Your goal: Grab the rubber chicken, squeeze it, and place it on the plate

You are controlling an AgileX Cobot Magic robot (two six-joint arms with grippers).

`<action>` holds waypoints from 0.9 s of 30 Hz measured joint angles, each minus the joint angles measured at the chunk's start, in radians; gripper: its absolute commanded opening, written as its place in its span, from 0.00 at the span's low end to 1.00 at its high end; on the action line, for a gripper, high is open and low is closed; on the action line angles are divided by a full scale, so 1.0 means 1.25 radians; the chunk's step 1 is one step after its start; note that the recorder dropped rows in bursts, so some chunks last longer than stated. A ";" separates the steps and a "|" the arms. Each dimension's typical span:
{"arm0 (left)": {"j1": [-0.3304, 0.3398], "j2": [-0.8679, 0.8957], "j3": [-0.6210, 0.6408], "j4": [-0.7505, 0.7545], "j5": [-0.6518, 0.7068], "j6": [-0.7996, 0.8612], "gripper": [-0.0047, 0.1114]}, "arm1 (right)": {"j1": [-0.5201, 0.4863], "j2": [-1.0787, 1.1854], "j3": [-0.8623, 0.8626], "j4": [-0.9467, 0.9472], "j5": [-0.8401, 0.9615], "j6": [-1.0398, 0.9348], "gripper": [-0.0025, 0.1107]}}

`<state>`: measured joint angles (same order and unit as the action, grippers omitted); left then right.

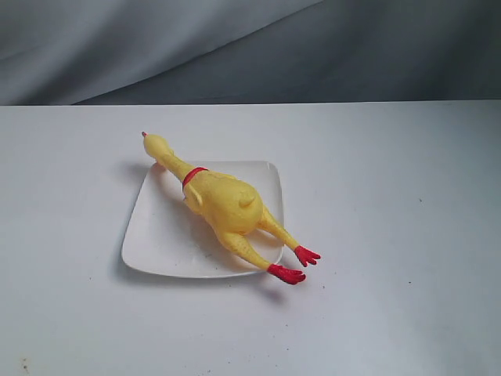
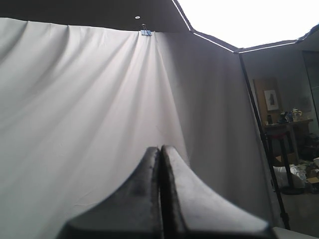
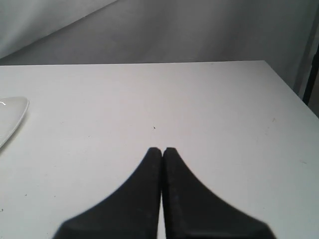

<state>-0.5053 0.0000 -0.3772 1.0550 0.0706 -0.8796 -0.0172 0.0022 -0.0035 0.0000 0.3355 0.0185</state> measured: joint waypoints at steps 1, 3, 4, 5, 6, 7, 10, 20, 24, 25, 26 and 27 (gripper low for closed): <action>0.000 0.000 0.000 0.000 0.000 0.000 0.04 | 0.000 0.000 0.000 0.000 0.000 0.000 0.02; 0.000 0.000 0.000 0.000 0.000 0.000 0.04 | 0.000 0.000 0.000 0.000 0.000 0.000 0.02; 0.000 0.000 0.000 0.000 0.000 0.000 0.04 | 0.000 0.000 0.000 0.000 0.000 0.000 0.02; 0.000 0.000 0.000 0.000 0.000 0.000 0.04 | 0.000 0.000 0.000 0.000 0.000 0.000 0.02; 0.000 0.000 0.000 0.000 0.000 0.000 0.04 | 0.000 0.000 0.000 0.000 0.000 0.000 0.02; 0.000 0.000 0.000 0.000 0.000 0.000 0.04 | 0.000 0.000 0.000 0.000 0.000 0.000 0.02; 0.041 0.000 0.000 0.000 0.000 0.000 0.04 | 0.000 0.000 0.000 0.000 0.000 0.000 0.02; 0.358 0.000 0.000 0.000 0.000 0.000 0.04 | 0.000 0.000 0.000 0.000 0.000 0.000 0.02; 0.430 0.000 0.000 0.009 0.002 0.000 0.04 | 0.000 0.000 0.000 0.000 0.000 0.000 0.02; 0.443 0.000 0.000 0.013 0.002 0.000 0.04 | 0.000 0.000 0.000 0.000 0.000 0.000 0.02; 0.451 0.000 0.000 0.016 0.004 0.000 0.04 | 0.000 0.000 0.000 0.000 0.000 0.000 0.02; 0.457 0.000 0.000 0.018 0.004 0.000 0.04 | 0.000 0.000 0.000 0.000 0.000 0.000 0.02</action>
<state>0.0662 0.0000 -0.3772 1.0771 0.0752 -0.8796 -0.0172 0.0022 -0.0035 0.0000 0.3355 0.0185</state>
